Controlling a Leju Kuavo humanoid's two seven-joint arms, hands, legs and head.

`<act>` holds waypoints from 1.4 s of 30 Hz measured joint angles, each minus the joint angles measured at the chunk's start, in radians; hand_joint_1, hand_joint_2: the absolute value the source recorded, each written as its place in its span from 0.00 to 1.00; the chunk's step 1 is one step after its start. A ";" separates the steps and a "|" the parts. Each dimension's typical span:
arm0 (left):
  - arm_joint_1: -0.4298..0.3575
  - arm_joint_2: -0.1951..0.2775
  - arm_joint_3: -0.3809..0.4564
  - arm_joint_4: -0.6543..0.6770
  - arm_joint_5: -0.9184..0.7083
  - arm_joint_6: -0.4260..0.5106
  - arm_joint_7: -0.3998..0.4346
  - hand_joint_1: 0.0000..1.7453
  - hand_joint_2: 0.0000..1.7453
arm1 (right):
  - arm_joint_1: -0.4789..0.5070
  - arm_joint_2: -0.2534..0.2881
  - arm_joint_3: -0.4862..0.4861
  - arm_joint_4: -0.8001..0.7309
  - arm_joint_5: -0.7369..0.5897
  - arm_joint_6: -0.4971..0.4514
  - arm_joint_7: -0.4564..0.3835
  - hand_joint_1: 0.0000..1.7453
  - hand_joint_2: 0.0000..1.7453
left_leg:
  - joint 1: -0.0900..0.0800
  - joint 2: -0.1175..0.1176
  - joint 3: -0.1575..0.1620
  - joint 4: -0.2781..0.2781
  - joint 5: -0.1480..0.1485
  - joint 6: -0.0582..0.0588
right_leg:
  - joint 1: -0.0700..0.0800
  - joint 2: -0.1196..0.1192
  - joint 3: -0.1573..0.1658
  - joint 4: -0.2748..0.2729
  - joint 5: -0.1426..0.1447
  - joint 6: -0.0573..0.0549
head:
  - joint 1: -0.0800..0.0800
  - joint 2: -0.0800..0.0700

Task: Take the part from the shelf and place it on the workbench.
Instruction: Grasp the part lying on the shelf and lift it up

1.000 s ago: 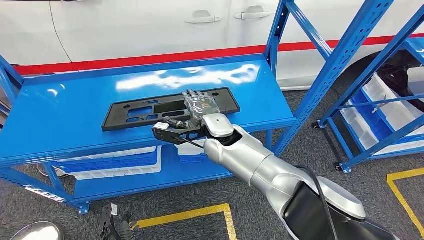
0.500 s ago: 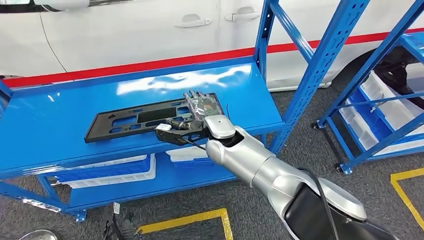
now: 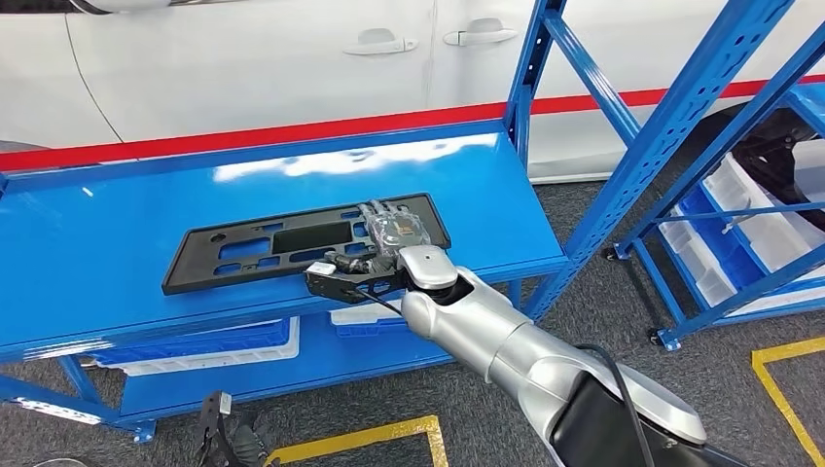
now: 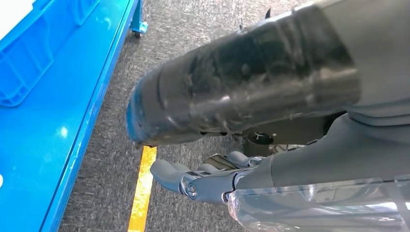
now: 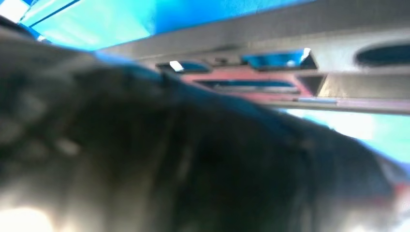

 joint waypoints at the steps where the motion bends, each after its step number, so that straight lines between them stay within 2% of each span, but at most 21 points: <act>1: 0.001 0.000 0.000 0.000 0.000 0.000 0.000 0.00 0.00 | 0.007 0.000 0.000 0.002 0.000 0.000 -0.001 0.00 0.00 | 0.000 0.000 0.006 0.000 -0.005 0.001 | -0.004 -0.001 -0.030 0.041 -0.001 0.003 | 0.000 0.000; 2: 0.001 0.000 0.000 0.000 0.000 0.000 0.000 0.00 0.00 | 0.014 -0.001 0.000 0.004 0.001 0.000 -0.001 0.00 0.00 | 0.001 -0.001 0.013 0.000 -0.010 0.000 | -0.008 -0.002 -0.044 0.045 0.019 0.007 | 0.000 0.000; 3: 0.001 0.000 0.000 0.000 0.000 0.000 0.000 0.00 0.00 | 0.019 -0.001 0.000 0.005 0.002 0.000 -0.001 0.00 0.00 | 0.002 -0.002 0.021 0.000 -0.015 -0.002 | -0.011 -0.003 -0.038 0.010 0.059 0.009 | 0.000 0.000; 5: 0.000 -0.001 0.000 0.000 -0.001 0.000 -0.001 0.00 0.00 | 0.023 -0.002 -0.001 0.006 0.003 -0.001 -0.001 0.00 0.00 | 0.003 -0.004 0.039 -0.001 -0.026 -0.007 | -0.014 -0.007 0.008 -0.120 0.147 0.008 | 0.000 0.000; 7: -0.002 -0.002 0.000 0.000 -0.001 -0.001 -0.002 0.00 0.00 | 0.022 -0.002 -0.001 0.007 0.004 -0.002 -0.002 0.00 0.00 | 0.003 -0.004 0.046 -0.004 -0.033 -0.018 | -0.008 -0.007 0.044 -0.206 0.176 -0.001 | 0.001 0.000; 9: -0.003 -0.003 0.000 0.000 -0.002 -0.001 -0.002 0.00 0.00 | 0.023 -0.002 -0.002 0.009 0.005 -0.002 -0.002 0.00 0.00 | 0.003 -0.003 0.046 -0.009 -0.033 -0.031 | 0.000 -0.005 0.054 -0.227 0.165 -0.013 | 0.001 0.000; 12: -0.005 -0.004 0.000 0.000 -0.002 -0.002 -0.003 0.00 0.00 | 0.022 -0.003 -0.007 0.010 0.007 -0.002 -0.003 0.00 0.00 | 0.003 0.003 0.036 0.018 -0.054 -0.045 | -0.006 -0.003 0.075 -0.253 0.164 -0.030 | 0.000 0.000; 15: -0.005 -0.003 0.000 0.000 -0.001 -0.002 -0.004 0.00 0.00 | 0.026 -0.003 -0.011 0.011 0.009 -0.001 -0.005 0.00 0.00 | 0.002 0.004 -0.057 0.195 -0.124 -0.048 | -0.003 -0.004 0.094 -0.260 0.157 -0.047 | 0.000 0.000; 17: -0.002 -0.003 0.000 0.000 -0.001 -0.002 -0.004 0.00 0.00 | 0.034 -0.005 -0.011 0.013 0.009 -0.001 -0.007 0.00 0.00 | 0.001 0.004 -0.110 0.269 -0.127 -0.049 | 0.003 -0.003 0.102 -0.258 0.148 -0.051 | 0.000 0.000; 18: -0.002 -0.002 0.000 0.000 -0.001 -0.002 -0.004 0.00 0.00 | 0.038 -0.007 -0.012 0.014 0.009 -0.002 -0.007 0.00 0.00 | 0.001 0.004 -0.109 0.250 -0.099 -0.048 | 0.004 -0.002 0.108 -0.256 0.143 -0.051 | 0.000 0.000; 21: -0.002 -0.002 0.000 0.000 -0.001 -0.003 -0.004 0.00 0.00 | 0.042 -0.009 -0.014 0.014 0.009 -0.002 -0.008 0.00 0.00 | -0.002 0.004 -0.037 0.076 0.002 -0.039 | 0.006 0.003 0.121 -0.240 0.119 -0.042 | -0.001 0.000; 23: -0.003 -0.001 0.000 0.000 0.000 -0.004 -0.005 0.00 0.00 | 0.044 -0.010 -0.015 0.015 0.009 0.001 -0.009 0.00 0.00 | -0.007 0.002 -0.012 0.024 0.004 -0.030 | 0.008 0.005 0.118 -0.232 0.109 -0.035 | -0.001 0.000; 27: -0.003 0.000 0.000 0.000 0.002 -0.006 -0.006 0.00 0.00 | 0.050 -0.016 -0.018 0.016 0.018 0.009 -0.010 0.00 0.00 | -0.004 0.000 0.000 0.006 -0.004 -0.011 | 0.008 0.003 0.112 -0.216 0.091 -0.018 | 0.000 0.000; 30: -0.004 0.000 0.000 0.000 0.004 -0.006 -0.007 0.00 0.00 | 0.056 -0.019 -0.019 0.018 0.027 0.014 -0.010 0.00 0.00 | -0.002 0.001 0.013 -0.001 -0.010 0.003 | 0.000 -0.001 0.033 -0.063 0.022 -0.002 | 0.000 0.000; 32: -0.004 0.000 0.000 0.000 0.004 -0.006 -0.007 0.00 0.00 | 0.068 -0.022 -0.020 0.020 0.028 0.018 -0.010 0.00 0.50 | -0.002 0.000 0.019 -0.001 -0.016 0.006 | -0.006 -0.002 -0.036 0.043 0.000 0.005 | 0.000 0.000; 34: -0.004 0.000 0.000 0.000 0.004 -0.006 -0.006 0.00 0.00 | 0.077 -0.025 -0.023 0.022 0.030 0.021 -0.010 0.00 1.00 | -0.002 -0.002 0.030 -0.001 -0.024 0.005 | -0.010 -0.004 -0.047 0.023 0.051 0.005 | 0.000 0.000; 36: -0.004 0.000 0.000 0.000 0.004 -0.004 -0.006 0.00 0.00 | 0.081 -0.027 -0.027 0.022 0.034 0.022 -0.011 0.00 1.00 | -0.002 -0.003 0.045 -0.002 -0.034 0.001 | -0.008 -0.005 0.000 -0.107 0.138 -0.003 | 0.000 0.000; 38: -0.005 -0.002 0.000 0.000 0.005 -0.002 -0.007 0.00 0.00 | 0.083 -0.028 -0.032 0.023 0.038 0.028 -0.016 0.00 1.00 | -0.002 -0.004 0.055 -0.006 -0.040 -0.007 | 0.000 -0.006 0.041 -0.201 0.178 -0.017 | 0.001 0.000; 39: -0.005 -0.003 0.000 0.000 0.005 -0.001 -0.007 0.00 0.00 | 0.085 -0.029 -0.033 0.023 0.039 0.032 -0.019 0.06 1.00 | -0.001 -0.003 0.056 -0.009 -0.041 -0.013 | 0.004 -0.006 0.050 -0.217 0.175 -0.024 | 0.001 0.000; 41: -0.005 -0.005 0.000 0.000 0.006 0.000 -0.007 0.00 0.00 | 0.084 -0.029 -0.036 0.022 0.040 0.036 -0.023 0.55 1.00 | -0.002 -0.001 0.060 -0.018 -0.040 -0.025 | 0.009 -0.006 0.062 -0.235 0.167 -0.033 | 0.002 0.000; 42: -0.005 -0.006 0.000 0.000 0.006 0.001 -0.007 0.00 0.00 | 0.085 -0.028 -0.038 0.021 0.040 0.036 -0.023 0.81 1.00 | -0.004 0.000 0.068 -0.023 -0.038 -0.023 | 0.007 -0.005 0.070 -0.248 0.167 -0.030 | 0.001 0.000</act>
